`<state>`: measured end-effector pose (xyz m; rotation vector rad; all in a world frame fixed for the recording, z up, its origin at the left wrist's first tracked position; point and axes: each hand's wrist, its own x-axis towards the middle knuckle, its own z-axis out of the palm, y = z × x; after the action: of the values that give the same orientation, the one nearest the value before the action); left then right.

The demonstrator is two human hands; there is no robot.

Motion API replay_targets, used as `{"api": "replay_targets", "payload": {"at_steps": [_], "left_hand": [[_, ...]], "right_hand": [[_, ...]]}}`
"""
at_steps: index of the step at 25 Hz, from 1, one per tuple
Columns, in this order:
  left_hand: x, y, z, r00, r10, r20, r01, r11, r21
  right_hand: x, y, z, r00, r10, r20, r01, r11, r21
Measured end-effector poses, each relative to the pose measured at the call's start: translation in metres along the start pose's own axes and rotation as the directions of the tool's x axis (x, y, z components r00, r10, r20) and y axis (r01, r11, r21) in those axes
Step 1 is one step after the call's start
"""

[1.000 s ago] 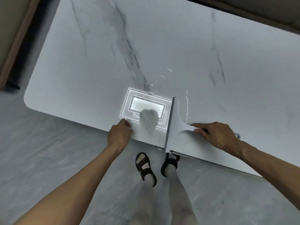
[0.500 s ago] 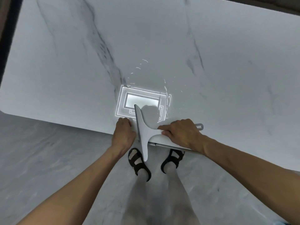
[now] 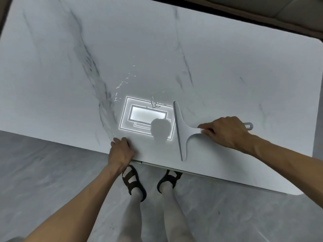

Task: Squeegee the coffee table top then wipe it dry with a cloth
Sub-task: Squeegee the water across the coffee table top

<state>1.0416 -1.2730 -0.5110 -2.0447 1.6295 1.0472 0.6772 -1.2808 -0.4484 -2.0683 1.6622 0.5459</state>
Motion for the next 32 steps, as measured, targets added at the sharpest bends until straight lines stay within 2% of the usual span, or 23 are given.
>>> {"api": "replay_targets", "payload": {"at_steps": [3,6,8,10,13,16,21,26,29,32], "left_hand": [[-0.004,-0.012,-0.005,0.990,-0.075,-0.119,0.063,0.992,-0.107],[-0.003,-0.030,-0.015,0.962,-0.153,-0.226,0.118,0.980,-0.160],[-0.001,-0.045,-0.024,0.936,-0.187,-0.298,0.131,0.972,-0.197],[0.003,-0.060,-0.035,0.918,-0.207,-0.339,0.127,0.962,-0.242],[0.012,-0.077,-0.048,0.906,-0.236,-0.352,0.135,0.948,-0.289],[0.028,-0.076,-0.053,0.933,-0.211,-0.293,0.133,0.955,-0.265],[0.045,-0.038,-0.059,0.963,-0.127,-0.236,0.057,0.958,-0.283],[0.060,-0.011,-0.074,0.985,0.036,-0.170,-0.085,0.953,-0.292],[0.065,-0.013,-0.090,0.989,0.044,-0.141,-0.084,0.953,-0.291],[0.069,-0.030,-0.111,0.988,-0.026,-0.151,-0.028,0.938,-0.346]], "right_hand": [[0.014,-0.046,0.003,0.973,-0.230,-0.007,0.230,0.971,0.058],[0.053,-0.123,0.009,0.887,-0.460,0.047,0.454,0.885,0.102],[0.083,-0.170,0.008,0.848,-0.528,0.048,0.523,0.848,0.089],[0.110,-0.203,0.003,0.843,-0.537,0.032,0.534,0.842,0.074],[0.142,-0.228,-0.006,0.859,-0.511,0.024,0.509,0.858,0.065],[0.158,-0.211,-0.013,0.898,-0.439,-0.009,0.439,0.896,0.065],[0.151,-0.107,-0.029,0.986,-0.119,-0.116,0.135,0.980,0.147],[0.099,-0.001,-0.040,0.977,0.169,-0.127,-0.152,0.980,0.131],[0.082,0.006,-0.059,0.975,0.203,-0.086,-0.195,0.976,0.094],[0.098,-0.040,-0.082,0.994,0.088,-0.060,-0.082,0.992,0.097]]}}
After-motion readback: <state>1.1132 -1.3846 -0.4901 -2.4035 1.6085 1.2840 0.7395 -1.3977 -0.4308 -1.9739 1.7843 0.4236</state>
